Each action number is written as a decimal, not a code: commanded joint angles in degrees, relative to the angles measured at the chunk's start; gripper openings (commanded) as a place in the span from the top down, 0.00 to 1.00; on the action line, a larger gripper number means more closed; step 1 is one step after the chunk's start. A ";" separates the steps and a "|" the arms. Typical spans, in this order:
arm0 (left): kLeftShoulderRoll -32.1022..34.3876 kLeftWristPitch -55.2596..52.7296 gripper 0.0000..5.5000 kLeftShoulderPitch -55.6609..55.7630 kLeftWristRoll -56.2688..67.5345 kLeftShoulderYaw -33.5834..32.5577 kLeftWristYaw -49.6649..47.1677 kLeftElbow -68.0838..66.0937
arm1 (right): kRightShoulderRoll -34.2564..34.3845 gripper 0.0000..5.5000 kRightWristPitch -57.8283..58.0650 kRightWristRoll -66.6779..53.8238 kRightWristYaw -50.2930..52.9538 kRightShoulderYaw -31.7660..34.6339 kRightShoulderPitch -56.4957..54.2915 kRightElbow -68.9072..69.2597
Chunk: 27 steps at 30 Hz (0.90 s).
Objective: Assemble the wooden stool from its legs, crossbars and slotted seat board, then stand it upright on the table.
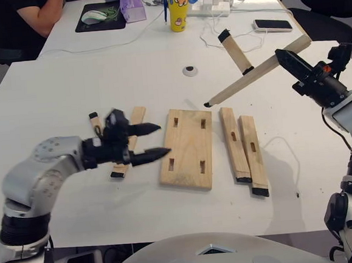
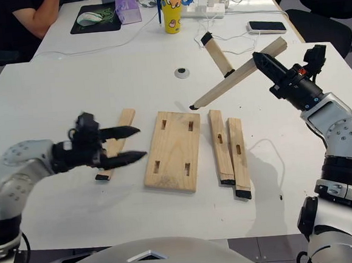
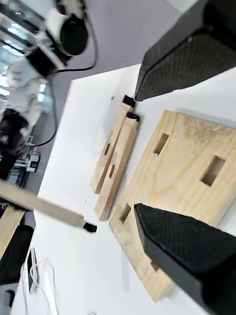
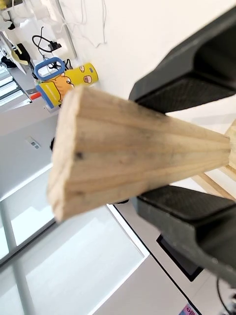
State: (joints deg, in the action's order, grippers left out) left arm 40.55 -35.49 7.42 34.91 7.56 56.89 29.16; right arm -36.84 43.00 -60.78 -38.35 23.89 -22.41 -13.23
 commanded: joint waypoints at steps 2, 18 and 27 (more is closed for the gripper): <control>-0.61 25.07 0.30 1.43 -21.37 17.84 7.91 -4.48 | 1.77 0.63 -1.95 3.92 -0.59 -0.57 -6.18 -5.20; -15.12 37.61 0.30 10.92 -43.85 29.63 3.05 -29.30 | 7.39 0.63 0.18 5.72 -0.84 -0.64 -5.59 -1.91; -19.02 24.69 0.30 13.01 -46.62 25.15 -5.11 -32.86 | 9.13 0.63 0.18 5.36 -2.29 -0.12 -4.41 2.08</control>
State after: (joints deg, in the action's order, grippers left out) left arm 21.38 -8.52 20.08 -11.29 33.74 52.43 -1.68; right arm -28.01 43.36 -54.63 -39.08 23.36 -27.26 -13.12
